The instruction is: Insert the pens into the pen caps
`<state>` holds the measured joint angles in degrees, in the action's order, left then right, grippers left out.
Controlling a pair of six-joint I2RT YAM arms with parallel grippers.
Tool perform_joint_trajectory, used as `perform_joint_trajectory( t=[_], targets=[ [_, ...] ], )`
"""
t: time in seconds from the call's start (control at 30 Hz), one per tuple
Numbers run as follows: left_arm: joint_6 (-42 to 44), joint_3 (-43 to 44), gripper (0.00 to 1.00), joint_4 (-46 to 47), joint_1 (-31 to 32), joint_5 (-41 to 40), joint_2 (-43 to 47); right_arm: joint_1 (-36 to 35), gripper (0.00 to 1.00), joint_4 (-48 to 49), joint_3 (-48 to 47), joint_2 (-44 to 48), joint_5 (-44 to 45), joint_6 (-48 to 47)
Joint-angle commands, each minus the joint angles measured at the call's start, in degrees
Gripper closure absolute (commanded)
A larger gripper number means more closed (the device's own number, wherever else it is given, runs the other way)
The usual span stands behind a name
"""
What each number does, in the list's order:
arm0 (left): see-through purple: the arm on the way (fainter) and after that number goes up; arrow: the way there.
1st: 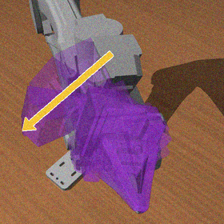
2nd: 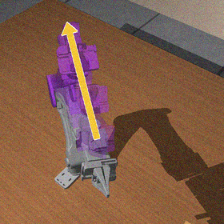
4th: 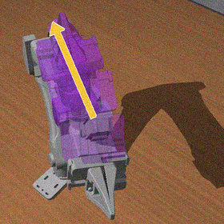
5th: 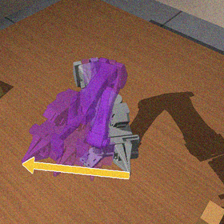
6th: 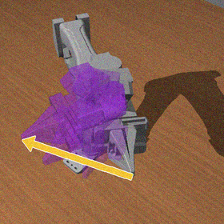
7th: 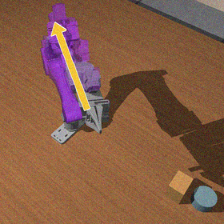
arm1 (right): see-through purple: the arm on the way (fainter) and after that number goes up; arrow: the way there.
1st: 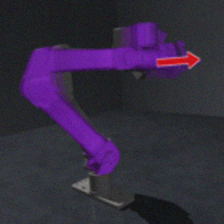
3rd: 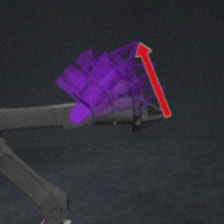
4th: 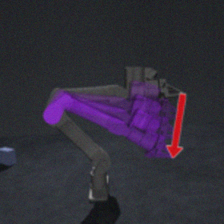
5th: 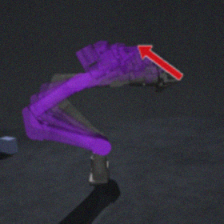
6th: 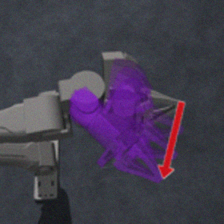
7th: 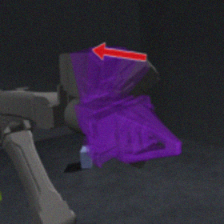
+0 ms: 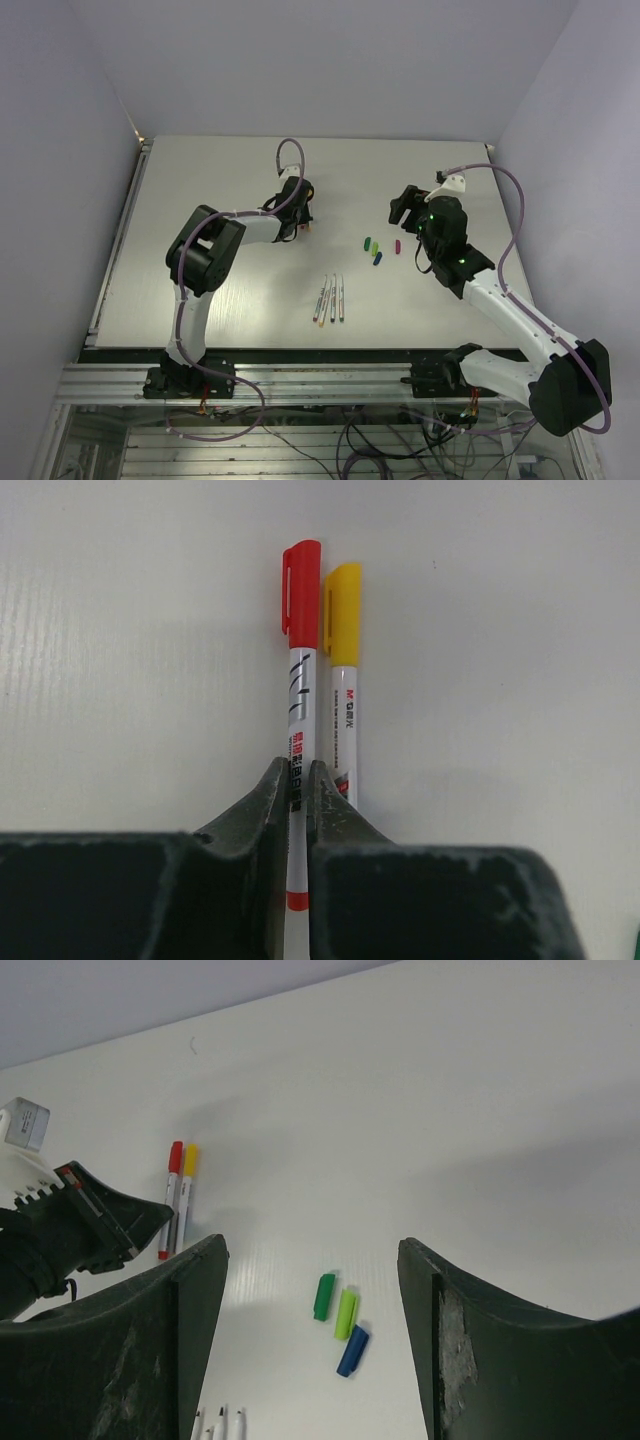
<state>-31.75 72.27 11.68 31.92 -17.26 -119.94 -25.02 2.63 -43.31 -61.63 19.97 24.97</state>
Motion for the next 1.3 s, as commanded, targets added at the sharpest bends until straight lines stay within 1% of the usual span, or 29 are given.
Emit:
perform_joint_trajectory(
  t=[0.0, 0.17, 0.43, 0.57, 0.63, 0.7, 0.77, 0.93, 1.07, 1.2, 1.27],
  targets=[
    [-0.7, 0.5, 0.82, -1.8, -0.4, -1.7, 0.2, 0.1, 0.31, 0.7, 0.6, -0.2, 0.5, -0.5],
    [-0.3, 0.7, 0.77, -1.8, -0.4, -2.2, 2.0, 0.1, 0.31, 0.9, 0.4, -0.3, 0.4, -0.5],
    [-0.2, -0.8, 0.75, -0.5, -0.4, -2.7, 8.6, 0.1, 0.31, 1.9, 0.0, 0.8, 0.9, -1.6],
    [-0.6, -3.8, 0.74, 1.5, -0.4, -2.3, 13.3, 0.1, 0.25, 2.4, -0.3, 1.4, 3.4, -1.1],
    [-0.9, -5.3, 0.74, 1.9, -0.4, -1.9, 15.5, 0.2, 0.19, 3.2, -0.5, 1.8, 4.6, -0.5],
    [-0.7, -6.6, 0.74, 2.1, -0.4, -1.6, 17.5, 0.4, 0.11, 3.4, -0.8, 1.7, 5.5, 0.7],
    [-0.3, -7.8, 0.74, 2.2, -0.4, -2.2, 18.6, 0.7, 0.1, 3.8, -1.4, 1.2, 4.1, 0.5],
    [0.4, -8.9, 0.78, 2.4, -0.4, -3.0, 16.9, 0.8, 0.1, 3.8, -1.4, 0.5, 3.1, 1.4],
    [-0.6, -9.5, 0.76, 3.0, -0.3, -2.5, 15.3, 0.8, 0.11, 3.8, 0.0, 2.2, 3.6, 1.4],
    [-1.2, -8.7, 0.73, -1.3, 0.0, -4.9, 14.5, 0.8, 0.11, 3.9, 1.2, 3.6, 4.4, 0.6],
    [-2.8, -8.7, 0.71, -5.0, 0.5, -9.4, 14.8, 0.8, 0.12, 3.9, 1.5, 3.7, 3.7, 0.1]
  ],
)
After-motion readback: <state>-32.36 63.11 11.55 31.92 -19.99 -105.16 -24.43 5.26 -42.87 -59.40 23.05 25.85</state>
